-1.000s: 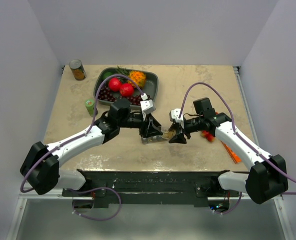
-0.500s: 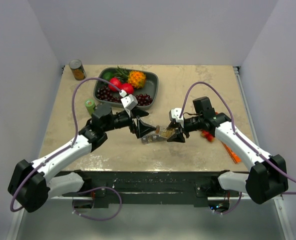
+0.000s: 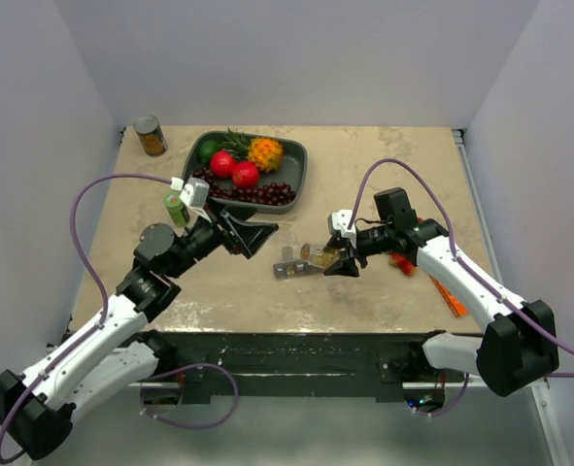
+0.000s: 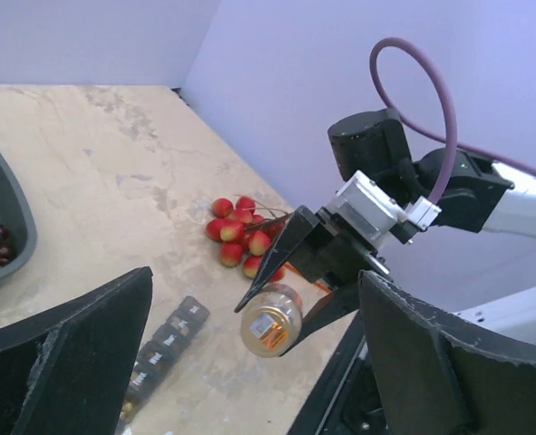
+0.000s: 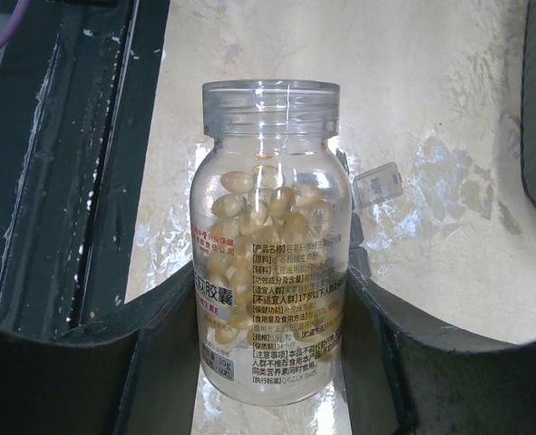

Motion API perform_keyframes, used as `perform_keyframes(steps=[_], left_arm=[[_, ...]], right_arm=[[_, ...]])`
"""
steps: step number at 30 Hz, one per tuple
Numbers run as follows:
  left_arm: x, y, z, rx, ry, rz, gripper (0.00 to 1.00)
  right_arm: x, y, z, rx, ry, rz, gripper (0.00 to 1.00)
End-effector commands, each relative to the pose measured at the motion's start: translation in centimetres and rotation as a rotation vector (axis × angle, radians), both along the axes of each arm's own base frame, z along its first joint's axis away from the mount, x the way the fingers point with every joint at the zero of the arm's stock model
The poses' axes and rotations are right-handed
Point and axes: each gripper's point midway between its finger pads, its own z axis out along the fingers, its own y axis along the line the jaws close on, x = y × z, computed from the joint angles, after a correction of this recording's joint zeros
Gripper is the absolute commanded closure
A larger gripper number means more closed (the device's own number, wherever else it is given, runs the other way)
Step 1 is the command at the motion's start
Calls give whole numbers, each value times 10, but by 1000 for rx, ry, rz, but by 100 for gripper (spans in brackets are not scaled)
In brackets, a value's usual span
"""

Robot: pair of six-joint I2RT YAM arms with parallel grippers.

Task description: Sort the pills into containers

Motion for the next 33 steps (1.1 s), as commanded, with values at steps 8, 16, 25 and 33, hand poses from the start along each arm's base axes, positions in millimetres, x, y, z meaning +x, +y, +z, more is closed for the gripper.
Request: perform_keyframes(steps=[8, 16, 25, 33], left_arm=[[-6, -33, -34, -99, 412, -135, 1], [-5, -50, -43, -117, 559, -74, 1], [0, -56, -36, -160, 638, 0, 1], [0, -60, -31, -206, 686, 0, 2]], right_arm=[[6, 7, 20, 51, -64, 24, 100], [6, 7, 19, 49, -61, 22, 100], [7, 7, 19, 48, -63, 20, 100], [7, 7, 20, 48, -66, 19, 100]])
